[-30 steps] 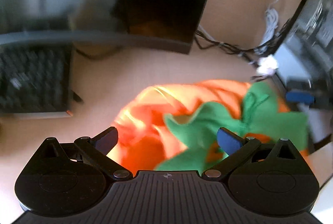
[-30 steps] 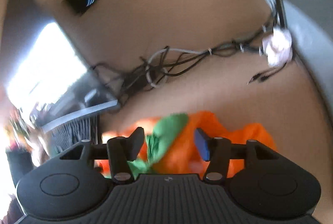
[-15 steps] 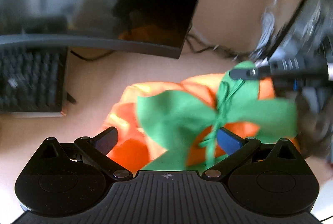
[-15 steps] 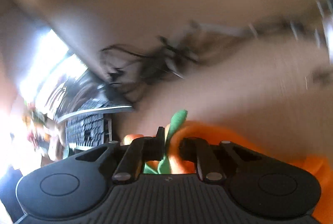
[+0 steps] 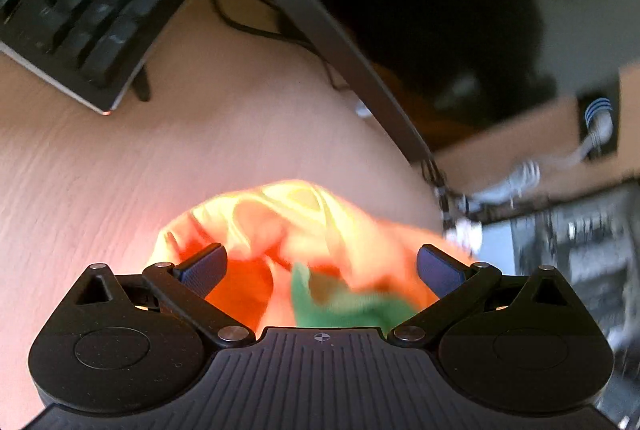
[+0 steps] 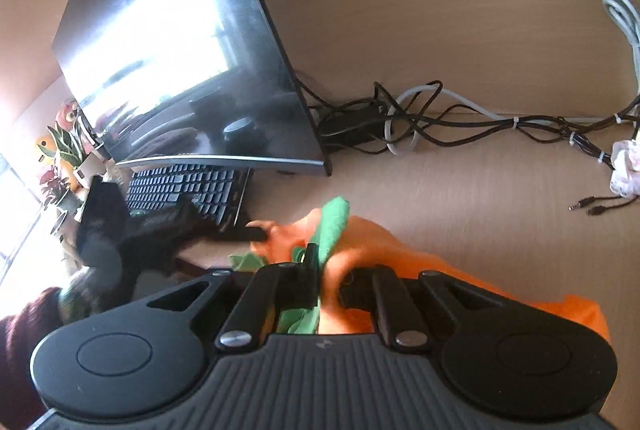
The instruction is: Fold clothes
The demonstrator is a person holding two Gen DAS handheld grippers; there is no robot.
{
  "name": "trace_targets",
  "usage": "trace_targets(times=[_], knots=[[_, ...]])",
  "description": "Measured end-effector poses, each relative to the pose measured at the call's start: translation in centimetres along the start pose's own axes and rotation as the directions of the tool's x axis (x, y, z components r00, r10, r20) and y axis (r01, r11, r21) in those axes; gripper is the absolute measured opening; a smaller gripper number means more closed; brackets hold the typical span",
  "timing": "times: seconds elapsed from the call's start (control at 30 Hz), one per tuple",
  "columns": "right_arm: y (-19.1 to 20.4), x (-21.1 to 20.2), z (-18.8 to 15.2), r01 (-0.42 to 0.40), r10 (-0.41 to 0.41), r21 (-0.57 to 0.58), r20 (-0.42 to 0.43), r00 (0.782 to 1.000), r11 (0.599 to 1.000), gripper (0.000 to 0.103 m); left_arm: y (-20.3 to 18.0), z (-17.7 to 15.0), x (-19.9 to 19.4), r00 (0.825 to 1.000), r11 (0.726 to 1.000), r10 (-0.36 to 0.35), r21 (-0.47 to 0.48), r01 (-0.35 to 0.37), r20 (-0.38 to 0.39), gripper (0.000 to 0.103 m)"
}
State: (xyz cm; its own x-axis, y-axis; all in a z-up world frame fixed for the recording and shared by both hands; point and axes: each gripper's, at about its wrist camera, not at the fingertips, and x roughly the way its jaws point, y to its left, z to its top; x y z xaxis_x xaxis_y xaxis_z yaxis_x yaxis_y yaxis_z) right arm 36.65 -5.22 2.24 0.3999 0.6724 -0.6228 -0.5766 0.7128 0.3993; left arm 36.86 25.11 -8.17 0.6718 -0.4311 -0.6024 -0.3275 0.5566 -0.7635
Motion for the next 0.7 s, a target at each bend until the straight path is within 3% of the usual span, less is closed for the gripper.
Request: trace_targets(times=[0.13, 0.2, 0.27, 0.33, 0.4, 0.47, 0.6, 0.7], knots=[[-0.1, -1.2, -3.0, -0.025, 0.025, 0.013, -0.057, 0.998, 1.000, 0.005, -0.1, 0.5, 0.6, 1.000, 1.000, -0.017, -0.017, 0.017, 0.002, 0.101], [-0.4, -1.1, -5.2, -0.015, 0.018, 0.022, -0.107, 0.994, 1.000, 0.005, -0.6, 0.2, 1.3, 1.000, 1.000, 0.024, 0.012, -0.023, -0.008, 0.088], [-1.2, -0.7, -7.1, 0.009, -0.002, 0.048, -0.145, 0.989, 0.999, 0.005, -0.8, -0.1, 1.9, 0.998, 0.997, 0.066, 0.040, -0.065, -0.024, 0.060], [-2.2, -0.6, -8.4, 0.033, -0.018, 0.088, -0.170, 0.985, 0.996, 0.005, -0.9, -0.8, 2.2, 0.995, 0.993, 0.098, 0.069, -0.095, -0.034, 0.046], [-2.8, -1.0, -8.9, 0.055, -0.037, 0.103, -0.169, 0.985, 0.993, 0.005, -1.1, -1.4, 2.0, 0.993, 0.989, 0.109, 0.102, -0.105, -0.040, 0.038], [-3.3, -1.5, -8.8, 0.068, -0.050, 0.113, -0.160, 0.986, 0.991, 0.005, -1.4, -2.0, 1.9, 0.994, 0.989, 0.098, 0.119, -0.092, -0.051, 0.021], [-4.0, -2.0, -5.6, 0.112, -0.106, 0.053, -0.102, 0.989, 0.992, 0.005, -4.4, -0.8, 1.1, 0.997, 0.983, 0.073, 0.170, -0.069, -0.015, 0.013], [-3.7, -2.8, -2.2, 0.130, -0.130, -0.028, -0.007, 0.992, 0.991, 0.005, -7.3, -0.4, -0.4, 0.999, 0.971, -0.003, 0.241, -0.006, 0.034, 0.012]])
